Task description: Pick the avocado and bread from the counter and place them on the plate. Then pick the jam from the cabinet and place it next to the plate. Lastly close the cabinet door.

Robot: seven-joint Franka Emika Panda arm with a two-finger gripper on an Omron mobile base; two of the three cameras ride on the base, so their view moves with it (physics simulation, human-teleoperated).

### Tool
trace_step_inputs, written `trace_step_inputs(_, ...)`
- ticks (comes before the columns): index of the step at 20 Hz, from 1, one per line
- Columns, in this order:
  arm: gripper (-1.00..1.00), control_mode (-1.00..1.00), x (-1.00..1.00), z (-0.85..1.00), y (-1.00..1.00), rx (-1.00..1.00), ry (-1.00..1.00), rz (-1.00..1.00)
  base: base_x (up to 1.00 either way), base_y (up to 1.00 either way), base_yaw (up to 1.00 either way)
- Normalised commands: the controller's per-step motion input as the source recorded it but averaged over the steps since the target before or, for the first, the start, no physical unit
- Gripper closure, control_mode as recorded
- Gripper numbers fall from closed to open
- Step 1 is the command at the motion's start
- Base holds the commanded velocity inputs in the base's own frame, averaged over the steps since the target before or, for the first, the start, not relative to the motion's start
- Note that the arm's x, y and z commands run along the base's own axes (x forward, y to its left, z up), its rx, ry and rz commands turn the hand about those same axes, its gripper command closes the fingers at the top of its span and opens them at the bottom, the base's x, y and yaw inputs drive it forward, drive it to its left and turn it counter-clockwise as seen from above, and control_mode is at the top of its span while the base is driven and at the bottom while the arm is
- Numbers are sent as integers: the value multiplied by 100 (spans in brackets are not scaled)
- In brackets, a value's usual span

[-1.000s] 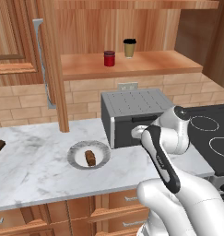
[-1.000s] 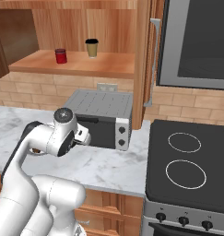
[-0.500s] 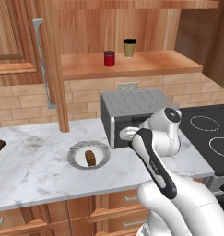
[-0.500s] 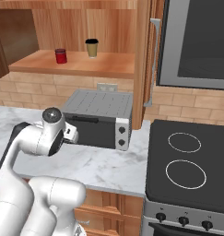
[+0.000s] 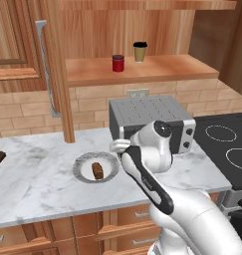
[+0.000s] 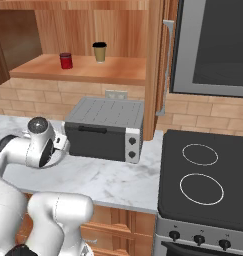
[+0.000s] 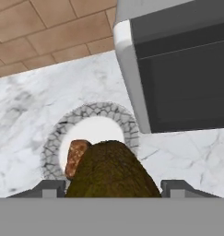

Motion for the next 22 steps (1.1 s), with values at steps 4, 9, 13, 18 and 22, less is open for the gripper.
trace_step_inputs(4, 100, -100, 47, 0, 47, -1, 1, 0, 0, 0, 0)
trace_step_inputs(9, 100, -100, 58, 0, 34, -7, 4, -1, 0, 0, 0)
trace_step_inputs(13, 100, -100, 28, 1, 12, -2, 1, -1, 0, 0, 0)
trace_step_inputs(18, 100, -100, 0, -18, 2, 0, 6, 0, 0, 0, 0)
trace_step_inputs(22, 100, -100, 1, -36, 8, 0, 10, 0, 0, 0, 0)
